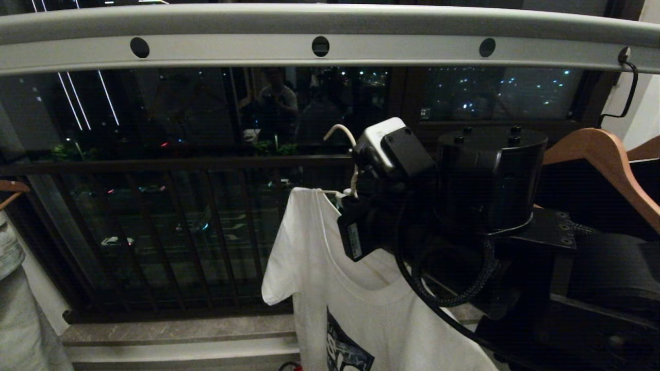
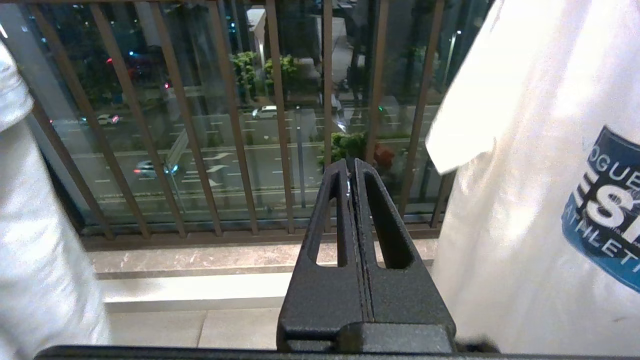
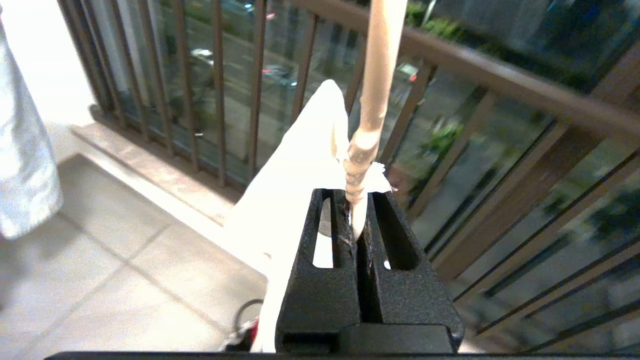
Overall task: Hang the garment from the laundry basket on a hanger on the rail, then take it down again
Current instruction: Take the clothes off the clothes rack
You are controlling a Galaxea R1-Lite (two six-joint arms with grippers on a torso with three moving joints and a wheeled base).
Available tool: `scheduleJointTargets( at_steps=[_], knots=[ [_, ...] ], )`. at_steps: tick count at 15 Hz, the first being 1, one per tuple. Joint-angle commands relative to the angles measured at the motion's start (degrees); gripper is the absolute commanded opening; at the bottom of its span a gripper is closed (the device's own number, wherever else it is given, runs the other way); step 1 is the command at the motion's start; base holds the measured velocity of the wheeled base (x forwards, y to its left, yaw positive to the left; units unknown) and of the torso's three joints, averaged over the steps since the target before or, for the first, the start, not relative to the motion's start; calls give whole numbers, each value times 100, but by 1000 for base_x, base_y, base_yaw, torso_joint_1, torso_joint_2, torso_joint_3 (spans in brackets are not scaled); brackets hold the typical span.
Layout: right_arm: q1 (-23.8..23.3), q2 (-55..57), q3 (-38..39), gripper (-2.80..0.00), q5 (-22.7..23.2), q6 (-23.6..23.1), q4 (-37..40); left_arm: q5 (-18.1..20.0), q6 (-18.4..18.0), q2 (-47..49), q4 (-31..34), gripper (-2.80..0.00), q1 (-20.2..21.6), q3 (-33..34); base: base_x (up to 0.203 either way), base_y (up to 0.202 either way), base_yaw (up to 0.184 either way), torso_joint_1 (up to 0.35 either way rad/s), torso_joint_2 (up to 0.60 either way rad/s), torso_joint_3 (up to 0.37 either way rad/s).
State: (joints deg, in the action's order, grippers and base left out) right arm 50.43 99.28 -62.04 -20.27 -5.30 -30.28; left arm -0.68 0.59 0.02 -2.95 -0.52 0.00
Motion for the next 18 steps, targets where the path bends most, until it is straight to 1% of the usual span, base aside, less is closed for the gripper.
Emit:
scheduleJointTargets(
  at_steps=[1, 4, 5, 6, 10, 16, 18],
  knots=[
    [-392, 42, 166, -280, 419, 289, -22, -2, 3, -2, -4, -280, 0, 88, 0, 0, 0, 0, 0, 0],
    [-498, 82, 407, -280, 787, 289, -46, -2, 3, 6, -4, -280, 0, 88, 0, 0, 0, 0, 0, 0],
    [-512, 121, 396, -280, 891, 132, -59, -2, 3, 5, -4, -280, 0, 88, 0, 0, 0, 0, 0, 0],
    [-543, 118, 394, -280, 920, 45, -121, -2, 3, -2, -4, -280, 0, 88, 0, 0, 0, 0, 0, 0],
    [-545, 413, 340, -280, 981, 29, -267, -2, 3, 2, -4, -280, 0, 88, 0, 0, 0, 0, 0, 0],
    [-581, 930, 351, -280, 946, -15, -938, -2, 3, -2, -4, -280, 0, 88, 0, 0, 0, 0, 0, 0],
    [-631, 944, 342, -280, 946, -24, -953, -3, -23, -1, -4, -280, 0, 88, 0, 0, 0, 0, 0, 0]
  ],
)
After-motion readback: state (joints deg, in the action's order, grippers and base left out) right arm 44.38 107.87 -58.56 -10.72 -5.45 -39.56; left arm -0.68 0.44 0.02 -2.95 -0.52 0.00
